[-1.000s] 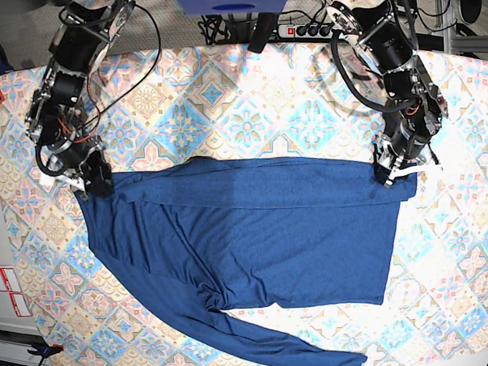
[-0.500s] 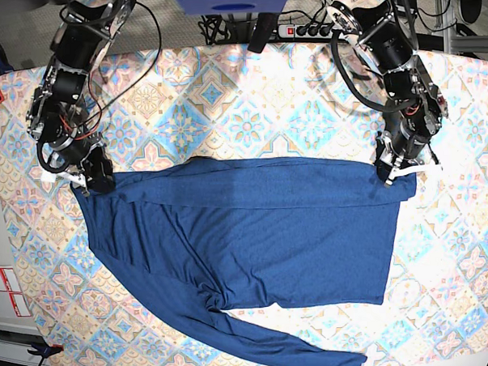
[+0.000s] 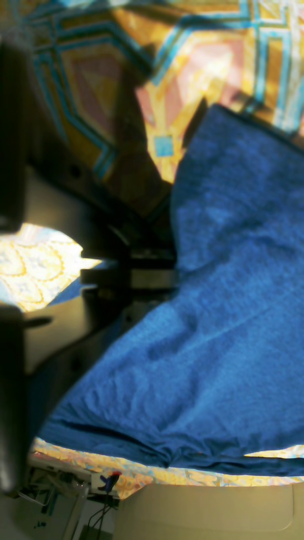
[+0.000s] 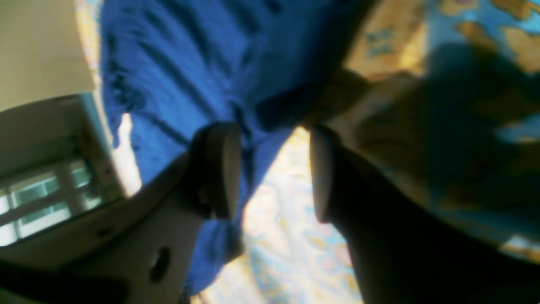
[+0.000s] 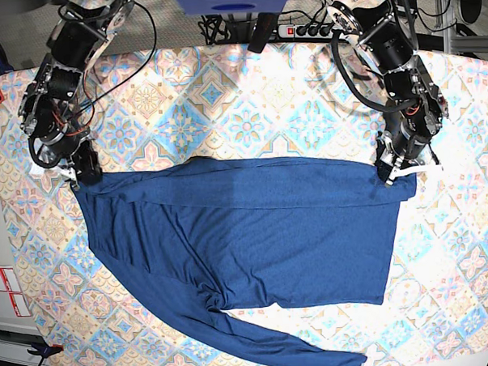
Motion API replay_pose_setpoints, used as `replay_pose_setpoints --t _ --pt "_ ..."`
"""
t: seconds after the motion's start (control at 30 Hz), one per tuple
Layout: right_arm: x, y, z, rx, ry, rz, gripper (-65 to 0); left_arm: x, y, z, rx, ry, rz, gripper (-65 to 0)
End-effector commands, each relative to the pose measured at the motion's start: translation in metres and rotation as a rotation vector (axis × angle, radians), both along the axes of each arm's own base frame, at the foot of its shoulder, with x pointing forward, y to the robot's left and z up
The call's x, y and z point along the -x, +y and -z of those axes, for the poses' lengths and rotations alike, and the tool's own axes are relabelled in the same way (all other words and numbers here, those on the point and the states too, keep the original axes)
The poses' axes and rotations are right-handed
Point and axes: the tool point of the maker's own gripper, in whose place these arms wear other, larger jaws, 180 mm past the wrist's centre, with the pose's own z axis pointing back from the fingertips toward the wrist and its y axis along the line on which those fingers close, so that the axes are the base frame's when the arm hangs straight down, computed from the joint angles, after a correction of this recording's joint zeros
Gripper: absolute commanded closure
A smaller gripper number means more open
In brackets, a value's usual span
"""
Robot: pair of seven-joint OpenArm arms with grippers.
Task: Fold the T-shirt properly
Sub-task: 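Pull the hem corners apart with both grippers to stretch the shirt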
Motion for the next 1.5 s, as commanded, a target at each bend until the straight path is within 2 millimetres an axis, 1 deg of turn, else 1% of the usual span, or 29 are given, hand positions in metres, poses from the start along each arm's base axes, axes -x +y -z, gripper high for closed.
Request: replay_pose_setpoints --t 0.0,0.07,0.13,0.17,0.23,0.27,0.3,0.37,0.67,0.73,0.8,0.9,0.97,1.03,1.07,1.1,1.2,1.27,1.33,1.47 --pt "-0.009 -0.011 -0.012 0.031 -0.035 0.004 -26.4 -0.011 0.006 -0.014 -0.014 -0.049 -0.003 0.0" --pt "-0.007 -0.013 -0.010 0.048 -0.020 0.000 -26.4 -0.011 0.006 -0.014 -0.014 -0.049 -0.003 0.0" --pt "-0.003 -0.011 -0.002 0.052 0.006 -0.005 -26.4 -0.011 0.006 -0.014 -0.014 -0.047 -0.003 0.0" --pt "-0.006 -0.010 0.000 0.044 0.012 -0.006 -26.4 -0.010 0.006 -0.013 -0.014 -0.046 -0.003 0.0" --pt "-0.020 -0.003 0.001 0.010 0.004 -0.005 -26.4 -0.009 0.006 -0.013 -0.014 -0.044 -0.003 0.0" --pt "-0.023 0.000 0.003 -0.007 0.006 -0.005 -26.4 -0.009 0.006 -0.013 -0.014 -0.044 -0.003 0.0" --pt "-0.025 0.003 0.006 -0.023 0.012 -0.006 -26.4 -0.009 0.006 -0.012 -0.014 -0.043 -0.003 0.0" --pt "-0.022 0.007 0.013 -0.040 0.028 -0.006 -26.4 -0.009 0.007 -0.012 -0.016 -0.043 -0.003 0.0" --pt "-0.022 0.007 0.014 -0.043 0.030 -0.005 -25.8 -0.009 0.007 -0.012 -0.015 -0.042 -0.002 0.0" --pt "-0.022 0.007 0.014 -0.043 0.030 -0.005 -22.6 -0.009 0.007 -0.012 -0.015 -0.042 -0.002 0.0" --pt "-0.022 0.007 0.014 -0.043 0.029 -0.006 -16.1 -0.009 0.007 -0.012 -0.015 -0.042 -0.002 0.0" --pt "-0.023 0.006 0.012 -0.037 0.021 -0.001 -4.7 -0.009 0.007 -0.013 -0.015 -0.043 -0.002 0.0" --pt "-0.024 0.003 0.011 -0.026 0.013 0.009 0.0 -0.011 0.007 -0.014 -0.016 -0.046 -0.003 0.0" --pt "-0.023 -0.001 0.011 -0.022 0.010 0.021 -0.5 -0.011 0.009 -0.015 -0.020 -0.048 -0.003 0.0" --pt "-0.020 -0.005 0.010 -0.028 0.010 0.036 -0.7 -0.011 0.015 -0.017 -0.032 -0.049 -0.004 0.0" --pt "-0.016 -0.012 0.011 -0.034 0.008 0.064 -0.7 -0.010 0.019 -0.019 -0.041 -0.049 -0.005 0.0" --pt "-0.003 -0.026 0.008 -0.012 -0.007 0.094 -0.7 -0.009 0.021 -0.018 -0.044 -0.046 -0.004 0.0" --pt "0.001 -0.027 0.004 0.029 -0.041 0.049 -0.7 -0.009 0.020 -0.018 -0.040 -0.040 0.003 0.0" --pt "0.003 -0.023 -0.001 0.047 -0.062 -0.002 -0.7 -0.008 0.020 -0.018 -0.041 -0.039 0.003 0.0" --pt "0.006 -0.022 -0.006 0.049 -0.061 -0.031 -0.7 -0.005 0.018 -0.015 -0.033 -0.025 0.014 0.0"
